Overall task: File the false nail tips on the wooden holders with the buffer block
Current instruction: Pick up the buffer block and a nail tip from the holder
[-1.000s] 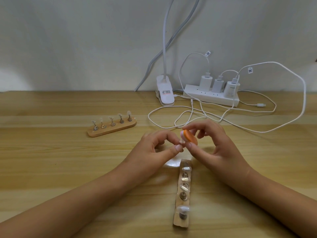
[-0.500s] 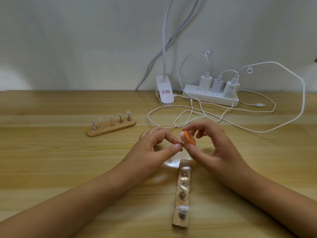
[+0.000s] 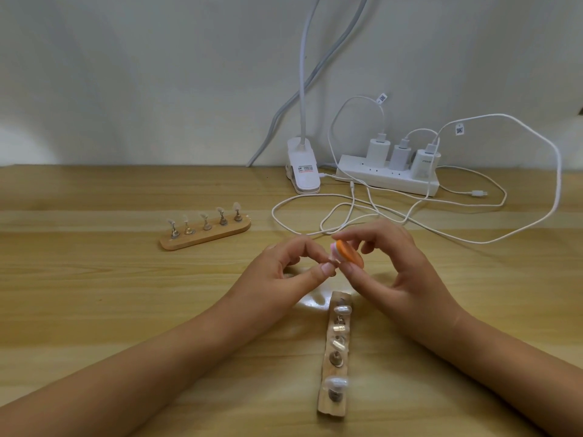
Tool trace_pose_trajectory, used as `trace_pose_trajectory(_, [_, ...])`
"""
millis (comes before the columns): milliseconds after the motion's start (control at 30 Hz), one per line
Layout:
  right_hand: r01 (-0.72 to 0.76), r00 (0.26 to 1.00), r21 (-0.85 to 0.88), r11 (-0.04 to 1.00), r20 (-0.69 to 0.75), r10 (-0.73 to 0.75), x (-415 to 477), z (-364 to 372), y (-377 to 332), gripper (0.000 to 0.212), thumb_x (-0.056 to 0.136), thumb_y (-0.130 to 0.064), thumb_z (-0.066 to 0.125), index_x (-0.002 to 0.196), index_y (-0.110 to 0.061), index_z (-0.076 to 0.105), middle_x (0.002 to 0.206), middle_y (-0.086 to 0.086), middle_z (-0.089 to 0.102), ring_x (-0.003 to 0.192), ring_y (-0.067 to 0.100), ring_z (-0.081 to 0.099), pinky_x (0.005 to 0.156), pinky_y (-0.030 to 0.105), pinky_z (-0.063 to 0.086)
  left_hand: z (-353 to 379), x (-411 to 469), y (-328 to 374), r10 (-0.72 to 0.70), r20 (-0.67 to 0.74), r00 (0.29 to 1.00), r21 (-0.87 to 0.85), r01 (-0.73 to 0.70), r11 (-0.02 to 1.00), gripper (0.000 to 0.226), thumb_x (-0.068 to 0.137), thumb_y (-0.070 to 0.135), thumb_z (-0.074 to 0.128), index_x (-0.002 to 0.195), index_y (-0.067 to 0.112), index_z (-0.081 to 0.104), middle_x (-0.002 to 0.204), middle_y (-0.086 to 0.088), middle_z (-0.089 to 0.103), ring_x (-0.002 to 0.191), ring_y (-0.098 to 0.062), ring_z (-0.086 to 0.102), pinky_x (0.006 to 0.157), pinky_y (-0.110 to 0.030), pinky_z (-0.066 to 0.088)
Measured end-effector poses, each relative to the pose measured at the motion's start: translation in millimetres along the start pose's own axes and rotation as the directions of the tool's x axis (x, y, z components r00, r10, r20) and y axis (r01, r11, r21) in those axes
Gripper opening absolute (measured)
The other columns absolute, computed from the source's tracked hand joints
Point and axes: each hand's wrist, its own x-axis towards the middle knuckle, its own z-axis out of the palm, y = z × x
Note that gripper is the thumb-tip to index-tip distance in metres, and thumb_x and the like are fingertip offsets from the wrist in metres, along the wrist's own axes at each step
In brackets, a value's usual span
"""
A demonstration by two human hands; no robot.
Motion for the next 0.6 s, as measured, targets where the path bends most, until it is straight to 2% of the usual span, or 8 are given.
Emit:
trace_pose_trajectory(67, [0.025,0.999,-0.005,1.0,0.03,-0.025,-1.6,-0.5,-1.6,0.03,0.088,-0.028,0.068,0.117,-0.018,0.068,0.103,0.0,0.062,0.101,0.021,0.057,0.093,0.033,0.043,0.4,-1.6,1.4,0.018,0.016,1.0,-0.032,-0.017,0.999,0.01,0.087,0.032,0.066,0.091,0.022,0.068,0.092,0.015,0.07,0.089,-0.005,0.062,0.081,-0.025,0.048])
trace_pose_trajectory(133, [-0.031,0.999,0.022,0.999,0.039,0.03,-1.3,-1.2,-1.2,0.031,0.089,-0.028,0.07,0.12,-0.021,0.068,0.105,0.001,0.061,0.105,0.023,0.055,0.097,0.035,0.042,0.3,-2.2,1.9,0.007,0.003,1.0,-0.054,-0.007,0.999,0.014,0.086,0.03,0.066,0.093,0.018,0.069,0.098,0.005,0.073,0.097,-0.016,0.066,0.088,-0.037,0.052])
trace_pose_trajectory(233, [-0.122,0.992,0.088,0.989,0.054,0.117,0.3,-2.4,-1.8,0.029,0.092,-0.027,0.066,0.121,-0.024,0.068,0.104,0.002,0.059,0.107,0.024,0.053,0.099,0.043,0.043,0.3,-2.1,2.5,-0.015,-0.002,1.0,-0.085,0.015,0.996,0.011,0.085,0.029,0.068,0.093,0.023,0.072,0.1,0.003,0.073,0.098,-0.015,0.068,0.09,-0.033,0.053])
trace_pose_trajectory(300, [-0.07,0.996,0.065,0.995,0.051,0.066,-1.1,-2.2,-5.1,0.03,0.09,-0.023,0.065,0.12,-0.024,0.068,0.104,0.002,0.059,0.109,0.024,0.053,0.101,0.036,0.041,0.0,-2.3,2.8,-0.021,0.013,1.0,-0.083,0.022,0.996,0.01,0.087,0.025,0.07,0.097,0.024,0.073,0.101,0.001,0.073,0.089,-0.02,0.067,0.084,-0.034,0.052])
trace_pose_trajectory(367, [-0.068,0.997,0.055,0.996,0.048,0.065,-1.1,-2.6,-5.8,0.031,0.088,-0.021,0.063,0.118,-0.025,0.068,0.104,0.002,0.059,0.109,0.023,0.053,0.102,0.034,0.039,-0.3,-2.4,2.4,-0.03,0.015,0.999,-0.098,0.031,0.995,0.011,0.086,0.026,0.07,0.096,0.023,0.074,0.103,0.001,0.074,0.092,-0.027,0.068,0.086,-0.037,0.054])
trace_pose_trajectory(433, [-0.1,0.994,0.065,0.993,0.047,0.097,0.0,-3.6,-5.0,0.029,0.088,-0.023,0.063,0.117,-0.026,0.068,0.103,0.001,0.059,0.108,0.021,0.052,0.102,0.037,0.039,-0.3,-2.1,2.7,-0.044,0.003,0.999,-0.131,0.044,0.99,0.01,0.083,0.027,0.069,0.09,0.025,0.075,0.099,0.005,0.075,0.096,-0.02,0.07,0.087,-0.03,0.054])
trace_pose_trajectory(533, [-0.041,0.998,0.059,0.997,0.059,0.038,-1.6,-3.2,-7.3,0.03,0.088,-0.03,0.059,0.116,-0.025,0.069,0.103,0.001,0.056,0.107,0.025,0.052,0.101,0.034,0.039,-0.7,-1.7,2.4,-0.047,0.0,0.999,-0.135,0.047,0.99,0.011,0.082,0.032,0.07,0.089,0.026,0.076,0.083,-0.001,0.072,0.076,-0.017,0.06,0.071,-0.026,0.048])
trace_pose_trajectory(600, [-0.044,0.997,0.055,0.998,0.059,0.041,-1.4,-2.9,-6.6,0.028,0.088,-0.027,0.061,0.115,-0.025,0.069,0.103,0.0,0.056,0.107,0.024,0.051,0.101,0.035,0.039,-1.7,-1.7,2.1,-0.046,0.003,0.999,-0.131,0.046,0.99,0.007,0.085,0.027,0.071,0.089,0.026,0.077,0.082,0.005,0.071,0.075,-0.015,0.059,0.069,-0.022,0.046])
